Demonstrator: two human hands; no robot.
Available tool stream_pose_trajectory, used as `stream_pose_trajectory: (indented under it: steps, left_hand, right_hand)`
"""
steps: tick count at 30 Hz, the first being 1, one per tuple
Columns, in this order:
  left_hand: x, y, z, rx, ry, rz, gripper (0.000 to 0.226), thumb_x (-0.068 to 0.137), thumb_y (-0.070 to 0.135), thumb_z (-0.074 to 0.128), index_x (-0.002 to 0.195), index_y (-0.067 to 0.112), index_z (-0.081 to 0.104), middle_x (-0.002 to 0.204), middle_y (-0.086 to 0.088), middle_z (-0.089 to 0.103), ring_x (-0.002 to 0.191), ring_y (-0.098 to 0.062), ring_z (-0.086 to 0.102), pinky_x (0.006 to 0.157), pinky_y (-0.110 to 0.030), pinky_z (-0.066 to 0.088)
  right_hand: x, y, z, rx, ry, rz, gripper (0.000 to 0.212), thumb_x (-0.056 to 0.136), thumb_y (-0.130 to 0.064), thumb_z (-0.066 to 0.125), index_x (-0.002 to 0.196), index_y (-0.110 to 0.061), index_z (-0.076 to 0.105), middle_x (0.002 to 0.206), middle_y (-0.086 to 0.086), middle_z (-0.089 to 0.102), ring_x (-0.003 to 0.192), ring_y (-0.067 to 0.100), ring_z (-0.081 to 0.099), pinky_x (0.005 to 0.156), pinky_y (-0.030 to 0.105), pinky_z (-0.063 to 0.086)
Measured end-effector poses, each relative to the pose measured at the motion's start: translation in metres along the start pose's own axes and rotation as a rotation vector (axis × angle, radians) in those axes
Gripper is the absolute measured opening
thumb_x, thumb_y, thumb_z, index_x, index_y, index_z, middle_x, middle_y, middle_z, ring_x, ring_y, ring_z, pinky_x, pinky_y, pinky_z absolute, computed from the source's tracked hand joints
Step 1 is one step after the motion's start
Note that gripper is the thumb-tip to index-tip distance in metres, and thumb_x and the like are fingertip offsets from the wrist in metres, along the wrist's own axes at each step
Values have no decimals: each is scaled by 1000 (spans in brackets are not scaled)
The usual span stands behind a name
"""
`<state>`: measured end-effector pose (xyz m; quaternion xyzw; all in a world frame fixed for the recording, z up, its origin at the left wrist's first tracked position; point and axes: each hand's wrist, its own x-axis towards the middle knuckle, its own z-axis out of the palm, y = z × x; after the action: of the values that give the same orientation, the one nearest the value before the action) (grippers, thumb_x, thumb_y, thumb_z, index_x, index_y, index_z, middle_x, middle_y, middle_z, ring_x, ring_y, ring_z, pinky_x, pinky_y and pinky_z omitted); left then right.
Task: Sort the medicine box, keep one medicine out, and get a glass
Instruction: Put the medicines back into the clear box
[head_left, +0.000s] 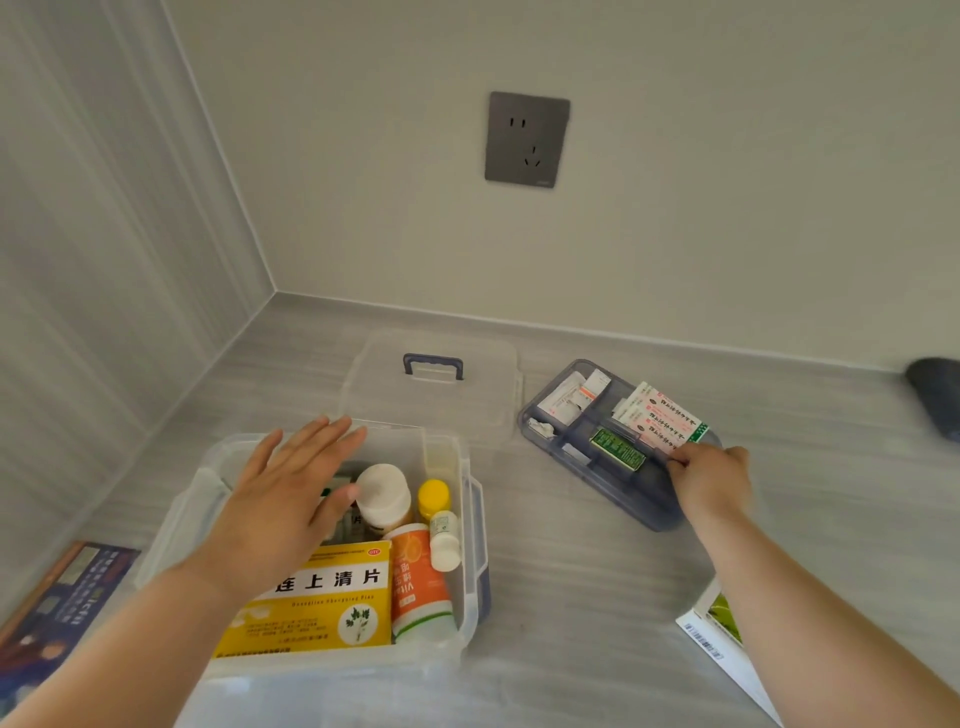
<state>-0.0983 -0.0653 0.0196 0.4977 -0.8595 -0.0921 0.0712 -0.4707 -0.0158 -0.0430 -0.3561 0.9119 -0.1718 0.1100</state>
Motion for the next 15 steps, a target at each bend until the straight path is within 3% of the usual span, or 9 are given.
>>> stream_pose_trajectory:
  steps: [7,9,12,15]
  left_hand:
    - [0,-3,0,-20,2,31,101,46,79,-30,132,36,5,136,20,-3,127,3,-11,107,-23,-11]
    - [1,-3,2,-41,9,42,89,56,78,-19,131,37,5,138,19,-1,126,4,-10,107,-22,-11]
    - [0,-2,3,-164,74,38,48,90,47,25,134,29,25,147,10,19,129,3,2,108,-21,-6]
    - [-3,-2,-3,-389,205,-30,32,90,15,45,121,19,51,138,-3,46,133,-12,28,112,-28,5]
  right_hand:
    - [-4,-14,-27,74,119,-141,20,83,-12,56,96,-3,67,100,29,64,105,40,46,77,37,43]
    - [-8,-18,-40,158,159,-138,20,81,-11,58,97,-4,68,103,29,63,104,41,49,79,37,43]
    - [-21,-28,-63,254,204,-196,19,80,-11,60,96,-4,68,103,27,64,101,39,52,76,33,41]
    - [-41,-45,-87,295,210,-338,17,78,-8,63,92,-2,69,96,25,68,94,37,54,70,28,33]
